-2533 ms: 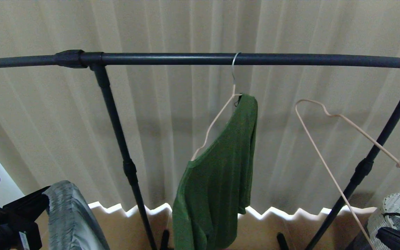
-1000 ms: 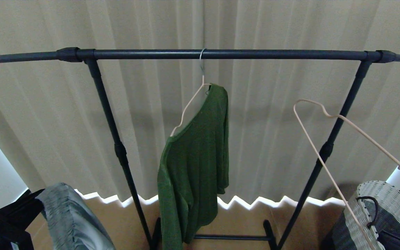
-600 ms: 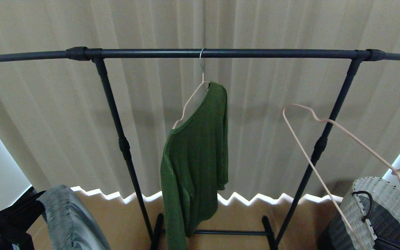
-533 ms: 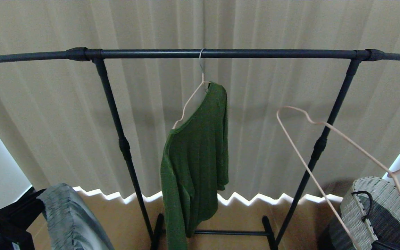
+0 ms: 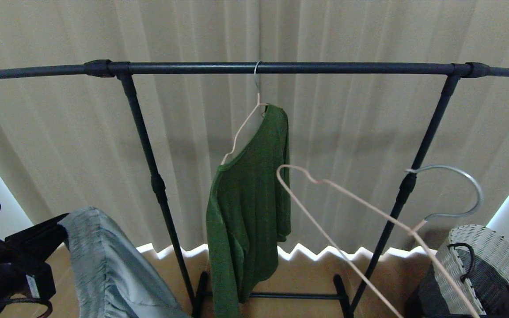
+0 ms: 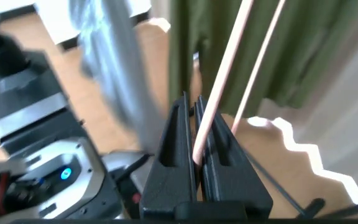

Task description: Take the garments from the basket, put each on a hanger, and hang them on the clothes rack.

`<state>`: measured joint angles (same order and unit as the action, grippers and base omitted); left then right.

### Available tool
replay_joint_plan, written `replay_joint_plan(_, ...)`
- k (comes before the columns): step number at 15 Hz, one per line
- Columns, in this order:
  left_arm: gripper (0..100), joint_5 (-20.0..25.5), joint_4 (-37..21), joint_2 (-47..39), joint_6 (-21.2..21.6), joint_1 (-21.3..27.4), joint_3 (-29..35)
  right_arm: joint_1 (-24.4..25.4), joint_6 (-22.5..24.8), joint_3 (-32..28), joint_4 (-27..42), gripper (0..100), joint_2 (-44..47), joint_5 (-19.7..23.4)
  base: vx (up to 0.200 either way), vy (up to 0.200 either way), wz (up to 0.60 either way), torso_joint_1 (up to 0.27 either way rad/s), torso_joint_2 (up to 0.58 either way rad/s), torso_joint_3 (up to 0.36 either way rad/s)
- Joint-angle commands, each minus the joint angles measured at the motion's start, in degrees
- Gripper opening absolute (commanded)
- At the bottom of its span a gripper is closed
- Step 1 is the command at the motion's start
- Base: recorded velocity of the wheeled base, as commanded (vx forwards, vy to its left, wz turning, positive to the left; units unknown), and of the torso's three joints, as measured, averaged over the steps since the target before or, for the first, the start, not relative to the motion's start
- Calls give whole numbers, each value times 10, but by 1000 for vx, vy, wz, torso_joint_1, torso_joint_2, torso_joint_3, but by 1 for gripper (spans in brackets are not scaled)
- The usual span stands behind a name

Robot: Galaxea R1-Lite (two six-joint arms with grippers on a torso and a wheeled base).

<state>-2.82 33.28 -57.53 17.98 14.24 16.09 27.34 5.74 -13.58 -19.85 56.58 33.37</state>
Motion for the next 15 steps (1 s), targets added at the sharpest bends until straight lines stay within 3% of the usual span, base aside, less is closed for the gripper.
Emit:
replay_joint_plan(1, 0, 0, -1, -37, -1, 20, 33, 104, 6, -21, 12, 0, 86, -1, 0, 0, 0, 0, 0, 0)
replay_joint_plan(4, 0, -2, -1, -55, -1, 43, 76, 174, 6, -52, 53, 0, 112, -1, 0, 0, 0, 0, 0, 0)
replay_joint_plan(8, 0, -4, -2, -96, -1, 62, 116, 220, 7, -112, 124, 0, 108, -1, 0, 0, 0, 0, 0, 0)
replay_joint_plan(12, 0, -6, -1, -157, -4, 97, 141, 282, 6, -156, 133, 0, 115, -1, 0, 0, 0, 0, 0, 0)
replay_joint_plan(15, 0, -22, -1, -176, -4, 127, 158, 296, 6, -174, 128, 0, 139, -1, 0, 0, 0, 0, 0, 0)
